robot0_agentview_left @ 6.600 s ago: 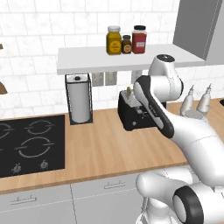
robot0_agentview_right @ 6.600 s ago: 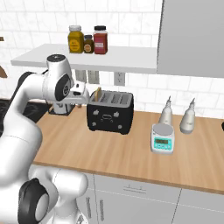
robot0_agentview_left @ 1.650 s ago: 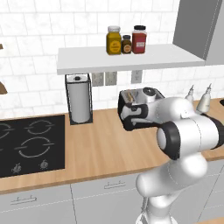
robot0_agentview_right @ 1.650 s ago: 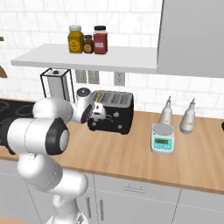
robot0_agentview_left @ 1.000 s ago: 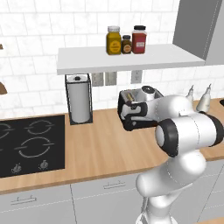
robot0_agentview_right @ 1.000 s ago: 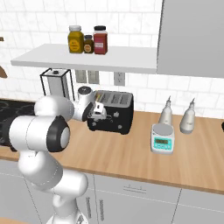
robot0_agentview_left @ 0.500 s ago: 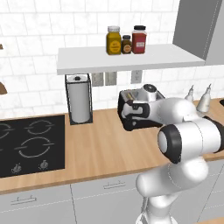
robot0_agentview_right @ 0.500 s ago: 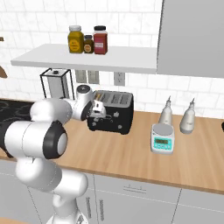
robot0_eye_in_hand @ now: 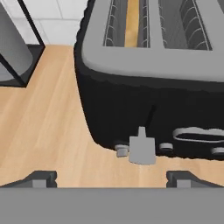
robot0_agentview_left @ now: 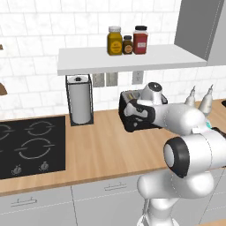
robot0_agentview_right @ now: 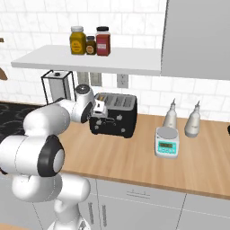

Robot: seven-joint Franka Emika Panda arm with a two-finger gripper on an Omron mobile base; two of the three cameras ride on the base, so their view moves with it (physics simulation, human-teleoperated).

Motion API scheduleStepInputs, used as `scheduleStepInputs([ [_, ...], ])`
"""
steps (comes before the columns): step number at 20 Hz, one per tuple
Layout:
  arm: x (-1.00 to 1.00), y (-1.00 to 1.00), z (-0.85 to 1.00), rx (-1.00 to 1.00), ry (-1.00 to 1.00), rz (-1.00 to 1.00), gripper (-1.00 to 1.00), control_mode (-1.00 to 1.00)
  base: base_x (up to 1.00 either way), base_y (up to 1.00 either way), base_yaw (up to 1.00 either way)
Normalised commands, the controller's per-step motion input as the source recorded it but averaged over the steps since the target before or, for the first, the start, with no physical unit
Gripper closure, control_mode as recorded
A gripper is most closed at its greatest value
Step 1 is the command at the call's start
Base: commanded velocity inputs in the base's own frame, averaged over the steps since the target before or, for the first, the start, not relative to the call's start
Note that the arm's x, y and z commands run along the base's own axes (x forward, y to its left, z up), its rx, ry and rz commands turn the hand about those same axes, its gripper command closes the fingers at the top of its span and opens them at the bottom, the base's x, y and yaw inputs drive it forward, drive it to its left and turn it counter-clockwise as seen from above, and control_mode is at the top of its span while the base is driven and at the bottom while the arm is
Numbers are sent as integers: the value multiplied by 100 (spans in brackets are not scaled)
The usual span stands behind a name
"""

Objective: Start the toaster. Once the lever pops up, take the bread to the plate on the dining counter.

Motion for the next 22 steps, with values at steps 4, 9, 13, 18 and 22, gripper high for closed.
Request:
scheduleStepInputs([
  [4, -23, -3, 33, 0, -11, 0, -100, -100, 0, 0, 0],
  [9, -5, -1, 34, 0, -12, 0, -100, -100, 0, 0, 0],
  [13, -2, 0, 31, 0, -13, 0, -100, -100, 0, 0, 0],
  [18, 0, 0, 35, 0, -9, 0, -100, -100, 0, 0, 0],
  [22, 0, -6, 35, 0, -5, 0, -100, -100, 0, 0, 0],
])
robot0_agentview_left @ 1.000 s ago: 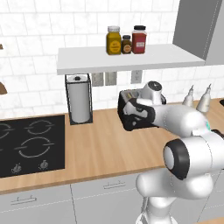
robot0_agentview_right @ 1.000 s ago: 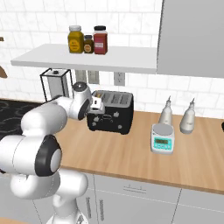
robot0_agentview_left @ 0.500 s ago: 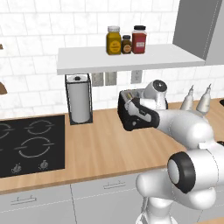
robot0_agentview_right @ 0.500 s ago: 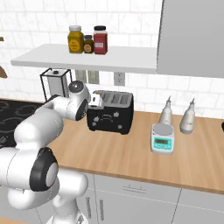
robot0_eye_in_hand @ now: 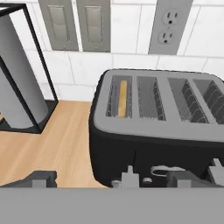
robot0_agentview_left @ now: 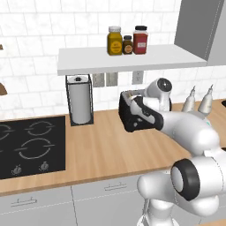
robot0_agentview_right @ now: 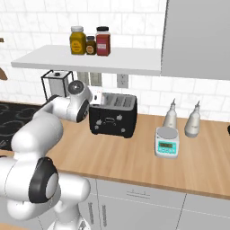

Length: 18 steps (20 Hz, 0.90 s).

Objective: Start the toaster. Once the lever pops up, take the bread to the plate on the dining counter.

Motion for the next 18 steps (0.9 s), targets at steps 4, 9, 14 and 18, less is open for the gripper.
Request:
scheduleStepInputs([
  [4, 0, -8, 26, 0, -5, 0, -100, -100, 0, 0, 0],
  [9, 0, -12, 8, 0, -7, 0, -100, -100, 0, 0, 0],
  [14, 0, -14, 14, 2, -7, 0, -100, -100, 0, 0, 0],
  [18, 0, -6, 10, 1, -5, 0, -100, -100, 0, 0, 0],
])
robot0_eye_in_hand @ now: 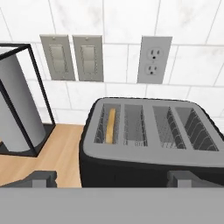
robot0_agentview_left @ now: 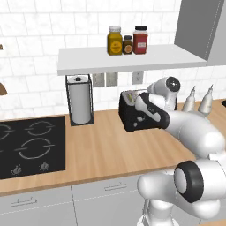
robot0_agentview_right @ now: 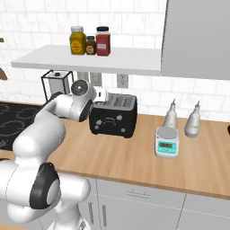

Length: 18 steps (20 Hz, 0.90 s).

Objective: Start the toaster. Once the lever pops up, take the bread to the plate on the dining counter.

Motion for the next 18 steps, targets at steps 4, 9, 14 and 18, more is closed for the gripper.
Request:
scheduleStepInputs([
  [4, 0, 0, -5, 0, -3, 0, -100, -100, 0, 0, 0],
  [9, 2, 2, -6, 0, 0, -3, -100, -100, 0, 0, 0],
  [14, 12, 8, -1, 0, 0, -9, -100, -100, 0, 0, 0],
  [18, 21, 24, 0, 0, 0, -8, -100, -100, 0, 0, 0],
])
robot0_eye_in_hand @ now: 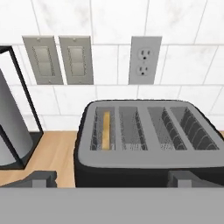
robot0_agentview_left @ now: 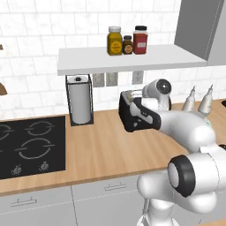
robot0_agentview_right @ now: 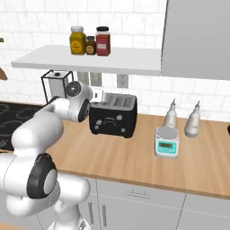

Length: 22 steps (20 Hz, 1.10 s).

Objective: Start the toaster. Once the lever pops up, take the bread to the plate on the dining counter.

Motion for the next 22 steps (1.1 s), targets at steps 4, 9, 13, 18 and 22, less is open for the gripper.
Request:
scheduleStepInputs([
  [4, 34, 10, 0, 0, 0, 0, -100, -100, 0, 0, 0],
  [9, 38, -9, -4, 3, 0, 7, -100, -100, 0, 0, 0],
  [13, 22, -17, -22, 2, 0, 11, -100, -100, 0, 0, 0],
  [18, 5, -23, -30, 1, 0, 5, -100, -100, 0, 0, 0],
  [22, 4, -10, -17, 0, 0, 0, -100, -100, 0, 0, 0],
])
